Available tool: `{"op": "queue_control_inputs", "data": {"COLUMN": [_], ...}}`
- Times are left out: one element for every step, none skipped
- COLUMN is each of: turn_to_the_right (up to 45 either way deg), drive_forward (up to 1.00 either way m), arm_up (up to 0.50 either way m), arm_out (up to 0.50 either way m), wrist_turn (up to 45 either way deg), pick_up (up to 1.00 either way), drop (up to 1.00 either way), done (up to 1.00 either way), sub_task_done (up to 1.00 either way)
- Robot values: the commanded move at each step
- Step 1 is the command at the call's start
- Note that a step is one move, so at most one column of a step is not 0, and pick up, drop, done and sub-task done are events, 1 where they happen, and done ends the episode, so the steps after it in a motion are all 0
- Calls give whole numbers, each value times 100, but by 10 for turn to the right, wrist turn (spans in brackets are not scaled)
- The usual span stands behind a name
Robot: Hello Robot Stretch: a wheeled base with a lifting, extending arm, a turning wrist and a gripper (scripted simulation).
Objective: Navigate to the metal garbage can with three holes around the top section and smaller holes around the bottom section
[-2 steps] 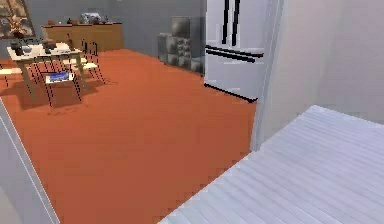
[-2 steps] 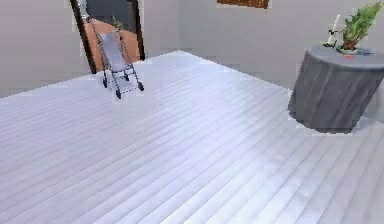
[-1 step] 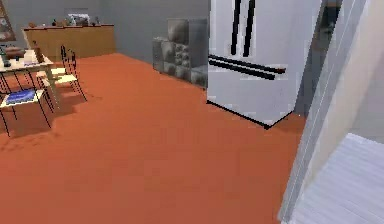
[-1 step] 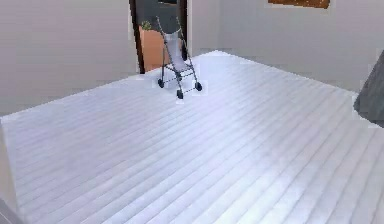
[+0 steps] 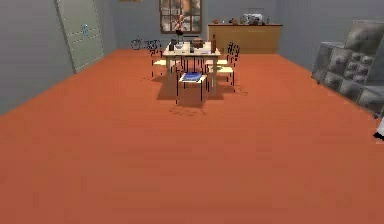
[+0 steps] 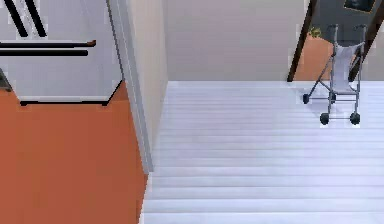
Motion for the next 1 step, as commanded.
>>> {"op": "queue_control_inputs", "data": {"turn_to_the_right": [0], "drive_forward": [65], "arm_up": [0], "arm_out": [0], "wrist_turn": [0], "pick_up": [0], "drop": [0], "done": [0], "sub_task_done": [0]}}
